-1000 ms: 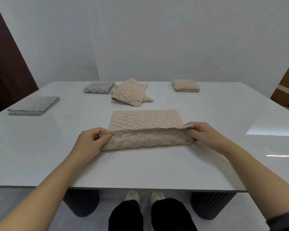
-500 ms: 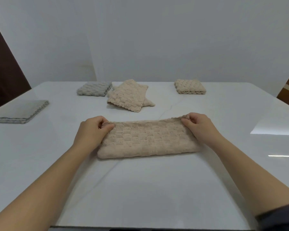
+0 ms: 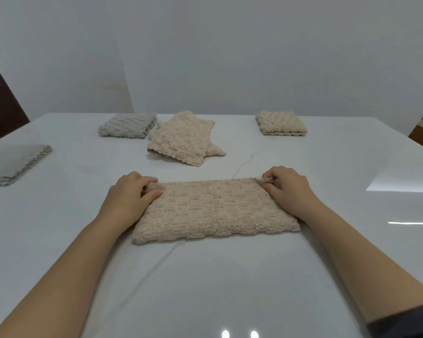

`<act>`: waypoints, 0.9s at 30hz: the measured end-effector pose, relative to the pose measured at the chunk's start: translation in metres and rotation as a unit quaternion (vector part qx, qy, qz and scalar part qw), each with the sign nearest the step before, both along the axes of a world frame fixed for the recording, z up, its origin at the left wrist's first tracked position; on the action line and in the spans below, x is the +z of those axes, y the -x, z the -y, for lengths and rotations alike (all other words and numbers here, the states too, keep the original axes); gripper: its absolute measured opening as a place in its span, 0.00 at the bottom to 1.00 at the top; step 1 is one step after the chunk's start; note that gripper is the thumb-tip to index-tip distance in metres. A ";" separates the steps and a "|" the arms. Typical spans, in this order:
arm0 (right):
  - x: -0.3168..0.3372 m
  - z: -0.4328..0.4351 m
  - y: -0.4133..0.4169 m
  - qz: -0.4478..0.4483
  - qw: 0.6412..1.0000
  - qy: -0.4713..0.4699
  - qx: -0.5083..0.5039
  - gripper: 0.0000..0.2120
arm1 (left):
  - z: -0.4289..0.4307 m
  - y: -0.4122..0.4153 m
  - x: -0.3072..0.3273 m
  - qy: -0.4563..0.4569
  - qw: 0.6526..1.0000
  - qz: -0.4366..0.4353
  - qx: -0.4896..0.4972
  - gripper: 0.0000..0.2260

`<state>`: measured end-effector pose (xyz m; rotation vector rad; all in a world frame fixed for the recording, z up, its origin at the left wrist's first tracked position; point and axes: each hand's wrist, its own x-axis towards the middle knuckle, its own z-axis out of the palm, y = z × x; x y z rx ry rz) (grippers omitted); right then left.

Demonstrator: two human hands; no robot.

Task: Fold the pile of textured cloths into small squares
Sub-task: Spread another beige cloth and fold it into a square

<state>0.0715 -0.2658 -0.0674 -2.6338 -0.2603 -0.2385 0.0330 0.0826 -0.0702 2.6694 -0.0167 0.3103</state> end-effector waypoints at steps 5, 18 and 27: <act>0.001 -0.002 0.002 0.019 1.000 0.020 0.012 0.05 | 0.008 0.002 0.005 0.056 0.998 0.003 -0.009 0.03; 0.003 0.000 0.014 0.019 0.996 -0.085 0.017 0.06 | 0.013 0.012 0.005 0.188 0.982 0.031 0.004 0.17; 0.002 0.003 0.009 -0.007 0.947 -0.319 -0.028 0.07 | 0.012 0.014 0.009 0.164 0.985 0.050 -0.007 0.07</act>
